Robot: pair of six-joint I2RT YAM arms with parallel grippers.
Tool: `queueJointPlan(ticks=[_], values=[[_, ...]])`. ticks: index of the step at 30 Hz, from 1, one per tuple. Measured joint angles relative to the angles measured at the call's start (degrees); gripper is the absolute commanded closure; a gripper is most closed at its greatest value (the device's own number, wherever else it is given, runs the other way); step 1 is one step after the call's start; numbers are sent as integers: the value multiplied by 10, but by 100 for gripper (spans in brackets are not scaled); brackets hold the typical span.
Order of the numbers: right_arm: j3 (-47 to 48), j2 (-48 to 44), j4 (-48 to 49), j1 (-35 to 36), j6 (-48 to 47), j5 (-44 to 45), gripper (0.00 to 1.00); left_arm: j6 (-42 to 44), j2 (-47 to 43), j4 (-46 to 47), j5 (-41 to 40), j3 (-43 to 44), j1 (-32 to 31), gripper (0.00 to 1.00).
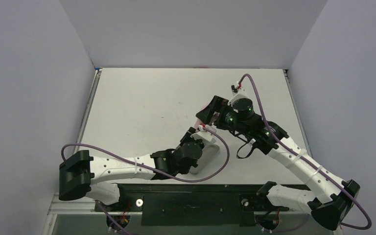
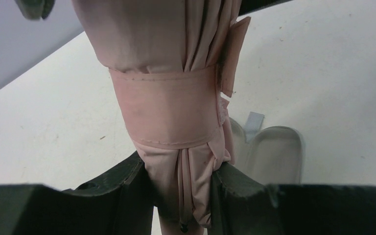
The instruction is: Put away the umbrella
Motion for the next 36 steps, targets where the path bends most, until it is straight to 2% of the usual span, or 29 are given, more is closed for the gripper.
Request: queueJointPlan(ticks=[5, 7, 9, 12, 14, 16, 18, 19, 20, 21, 23, 24, 25, 31, 36], values=[[9, 24, -17, 10, 7, 8, 13, 48, 31, 23, -47, 9, -11, 100], [9, 36, -22, 11, 8, 8, 19, 64, 43, 34, -62, 13, -19, 100], [10, 49, -26, 11, 8, 8, 30, 82, 55, 47, -76, 14, -26, 100], [10, 66, -33, 11, 3, 9, 57, 101, 67, 58, -98, 14, -34, 100], [10, 71, -33, 10, 4, 10, 69, 111, 72, 60, -113, 14, -37, 100], [11, 71, -33, 10, 7, 10, 76, 118, 76, 66, -125, 14, -40, 98], [13, 71, -33, 10, 10, 9, 79, 121, 78, 74, -132, 14, -42, 79], [14, 71, -33, 10, 11, 8, 79, 122, 78, 76, -135, 14, -43, 60], [14, 71, -33, 9, 9, 6, 80, 122, 78, 76, -136, 14, -44, 50], [14, 71, -33, 9, 8, 4, 80, 122, 78, 76, -136, 14, -44, 33], [14, 72, -37, 2, 2, 1, 80, 120, 77, 75, -125, 14, -47, 17], [14, 73, -41, -2, -2, -3, 80, 115, 74, 72, -115, 15, -49, 13], [14, 75, -45, -8, -5, -8, 80, 107, 68, 65, -103, 15, -52, 3], [11, 81, -44, -54, -35, -42, 78, 45, -16, -20, 39, 15, -55, 3], [-17, 80, -1, -94, -65, -106, 78, -8, -101, -89, 168, 5, -53, 3]])
